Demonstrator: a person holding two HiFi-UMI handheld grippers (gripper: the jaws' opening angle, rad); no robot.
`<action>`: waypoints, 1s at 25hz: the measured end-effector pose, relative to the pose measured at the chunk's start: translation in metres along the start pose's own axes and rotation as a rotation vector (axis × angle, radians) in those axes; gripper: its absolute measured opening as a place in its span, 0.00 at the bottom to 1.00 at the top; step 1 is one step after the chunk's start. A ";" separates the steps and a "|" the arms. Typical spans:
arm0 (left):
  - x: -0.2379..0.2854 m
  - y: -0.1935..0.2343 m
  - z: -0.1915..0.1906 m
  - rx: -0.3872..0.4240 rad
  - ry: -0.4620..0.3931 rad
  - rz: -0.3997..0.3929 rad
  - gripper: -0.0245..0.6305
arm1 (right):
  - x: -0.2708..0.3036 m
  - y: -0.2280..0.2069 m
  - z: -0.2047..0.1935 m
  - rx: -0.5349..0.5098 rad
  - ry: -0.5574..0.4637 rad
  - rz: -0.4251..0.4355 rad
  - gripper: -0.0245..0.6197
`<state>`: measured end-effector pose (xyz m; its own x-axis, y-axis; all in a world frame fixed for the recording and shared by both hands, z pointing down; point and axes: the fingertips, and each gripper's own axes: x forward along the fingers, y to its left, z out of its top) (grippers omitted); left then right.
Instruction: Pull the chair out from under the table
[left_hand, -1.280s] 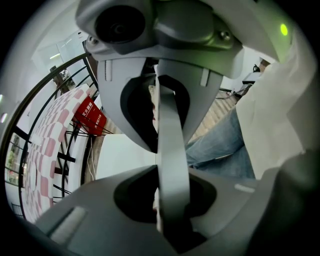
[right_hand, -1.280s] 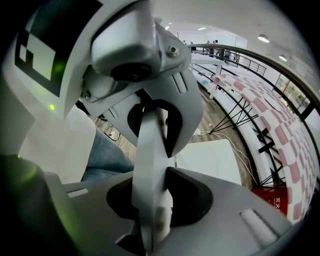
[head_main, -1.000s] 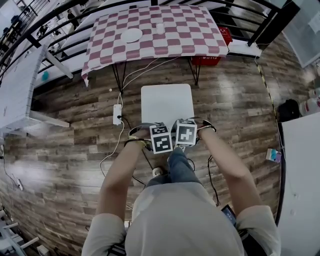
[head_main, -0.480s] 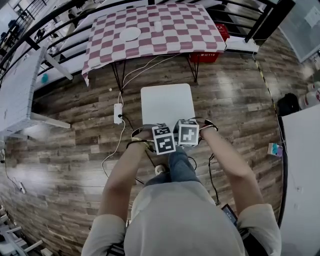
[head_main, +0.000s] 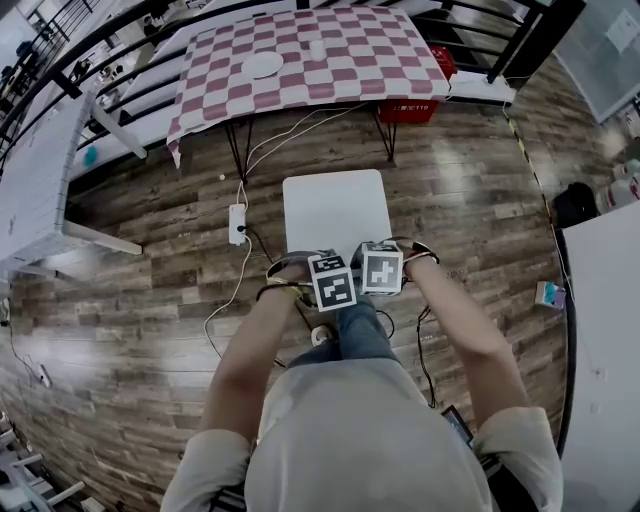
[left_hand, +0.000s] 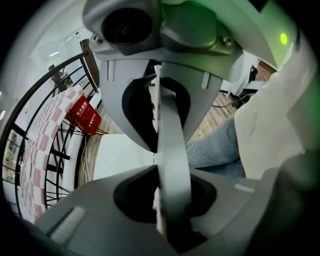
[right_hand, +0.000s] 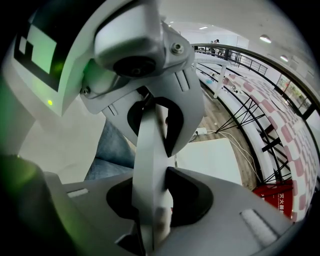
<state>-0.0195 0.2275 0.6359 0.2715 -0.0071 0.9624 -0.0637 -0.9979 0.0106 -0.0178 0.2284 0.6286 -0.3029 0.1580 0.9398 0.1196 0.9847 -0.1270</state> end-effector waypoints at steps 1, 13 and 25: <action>0.000 -0.003 0.000 -0.001 0.000 -0.001 0.16 | 0.001 0.003 0.000 0.003 -0.002 -0.002 0.18; -0.001 -0.030 0.001 0.003 -0.005 0.003 0.16 | 0.004 0.028 -0.002 0.013 0.008 -0.013 0.18; -0.006 -0.054 0.003 0.006 -0.009 -0.006 0.16 | 0.004 0.052 -0.002 0.018 0.014 -0.008 0.18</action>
<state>-0.0146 0.2814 0.6291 0.2806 -0.0018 0.9598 -0.0565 -0.9983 0.0146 -0.0111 0.2802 0.6267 -0.2903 0.1496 0.9452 0.1002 0.9870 -0.1254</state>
